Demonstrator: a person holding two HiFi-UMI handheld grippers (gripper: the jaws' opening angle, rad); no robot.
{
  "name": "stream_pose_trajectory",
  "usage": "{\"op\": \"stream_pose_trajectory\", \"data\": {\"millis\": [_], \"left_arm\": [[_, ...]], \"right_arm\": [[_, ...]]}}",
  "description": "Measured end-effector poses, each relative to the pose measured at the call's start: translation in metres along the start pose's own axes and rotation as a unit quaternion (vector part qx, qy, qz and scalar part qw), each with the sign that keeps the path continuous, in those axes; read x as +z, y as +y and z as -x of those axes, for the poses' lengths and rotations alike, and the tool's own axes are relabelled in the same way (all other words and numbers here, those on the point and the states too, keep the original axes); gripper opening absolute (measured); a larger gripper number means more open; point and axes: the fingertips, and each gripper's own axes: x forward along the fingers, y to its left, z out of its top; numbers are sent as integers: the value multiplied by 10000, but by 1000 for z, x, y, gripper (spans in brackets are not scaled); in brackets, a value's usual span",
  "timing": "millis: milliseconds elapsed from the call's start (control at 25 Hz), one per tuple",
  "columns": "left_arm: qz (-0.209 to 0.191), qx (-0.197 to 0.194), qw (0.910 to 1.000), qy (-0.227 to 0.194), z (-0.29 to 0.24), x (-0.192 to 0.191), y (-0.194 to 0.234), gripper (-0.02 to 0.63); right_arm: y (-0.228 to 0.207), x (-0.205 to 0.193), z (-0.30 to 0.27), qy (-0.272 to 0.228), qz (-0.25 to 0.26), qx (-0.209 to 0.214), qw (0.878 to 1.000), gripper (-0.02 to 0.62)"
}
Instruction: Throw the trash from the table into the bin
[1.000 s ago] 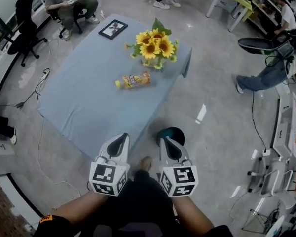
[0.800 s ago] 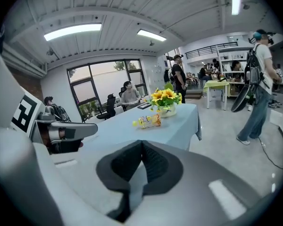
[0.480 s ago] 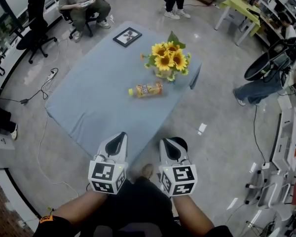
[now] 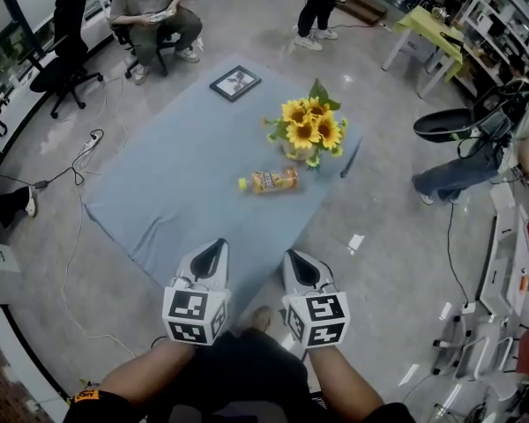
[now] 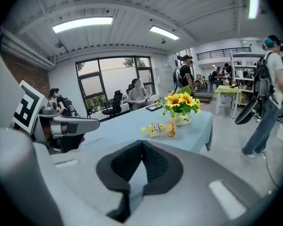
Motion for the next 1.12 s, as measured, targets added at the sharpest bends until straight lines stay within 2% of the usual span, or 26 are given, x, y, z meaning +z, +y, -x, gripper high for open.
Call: {"op": "stream_pose_trajectory", "data": {"millis": [520, 1120], "left_arm": [[60, 107, 9999, 39, -31, 10, 24, 8], [147, 194, 9995, 183, -65, 9, 44, 8]], "right_arm": [[-4, 19, -40, 139, 211, 83, 9996, -2], [-17, 24, -83, 411, 356, 212, 9983, 0]]}}
